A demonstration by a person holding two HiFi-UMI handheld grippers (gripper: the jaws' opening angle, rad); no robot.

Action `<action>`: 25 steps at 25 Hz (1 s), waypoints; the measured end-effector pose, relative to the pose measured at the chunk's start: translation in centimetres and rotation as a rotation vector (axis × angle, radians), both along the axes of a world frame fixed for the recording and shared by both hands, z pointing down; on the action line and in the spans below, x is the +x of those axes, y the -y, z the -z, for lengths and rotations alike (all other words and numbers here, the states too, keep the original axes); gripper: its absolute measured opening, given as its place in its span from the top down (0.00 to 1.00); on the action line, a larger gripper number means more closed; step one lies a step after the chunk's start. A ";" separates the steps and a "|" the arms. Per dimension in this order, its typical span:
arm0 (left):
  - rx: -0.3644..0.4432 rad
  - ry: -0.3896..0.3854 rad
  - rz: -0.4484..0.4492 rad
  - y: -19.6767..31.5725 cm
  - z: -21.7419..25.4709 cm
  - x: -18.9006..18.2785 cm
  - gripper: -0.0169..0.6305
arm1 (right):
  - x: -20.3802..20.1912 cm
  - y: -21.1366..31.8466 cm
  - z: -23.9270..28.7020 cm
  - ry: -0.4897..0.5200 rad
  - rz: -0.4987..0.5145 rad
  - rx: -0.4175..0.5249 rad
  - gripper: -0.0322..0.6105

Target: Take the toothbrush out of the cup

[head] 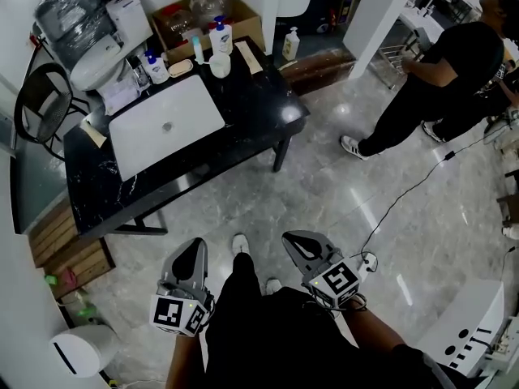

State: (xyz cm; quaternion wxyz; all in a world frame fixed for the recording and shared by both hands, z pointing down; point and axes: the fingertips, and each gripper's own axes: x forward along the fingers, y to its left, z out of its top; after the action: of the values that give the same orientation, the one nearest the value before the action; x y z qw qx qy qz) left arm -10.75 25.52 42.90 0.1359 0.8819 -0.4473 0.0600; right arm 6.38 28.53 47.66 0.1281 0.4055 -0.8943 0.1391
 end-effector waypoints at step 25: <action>0.000 -0.039 -0.116 13.8 -0.3 -3.9 0.96 | -5.0 11.6 1.5 -0.026 -0.097 0.017 0.93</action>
State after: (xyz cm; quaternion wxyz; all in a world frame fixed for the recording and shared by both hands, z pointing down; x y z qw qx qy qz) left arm -14.69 11.70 43.17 0.1409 0.9074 -0.3927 0.0508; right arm 1.40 16.91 46.18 0.1297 0.4510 -0.8731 0.1323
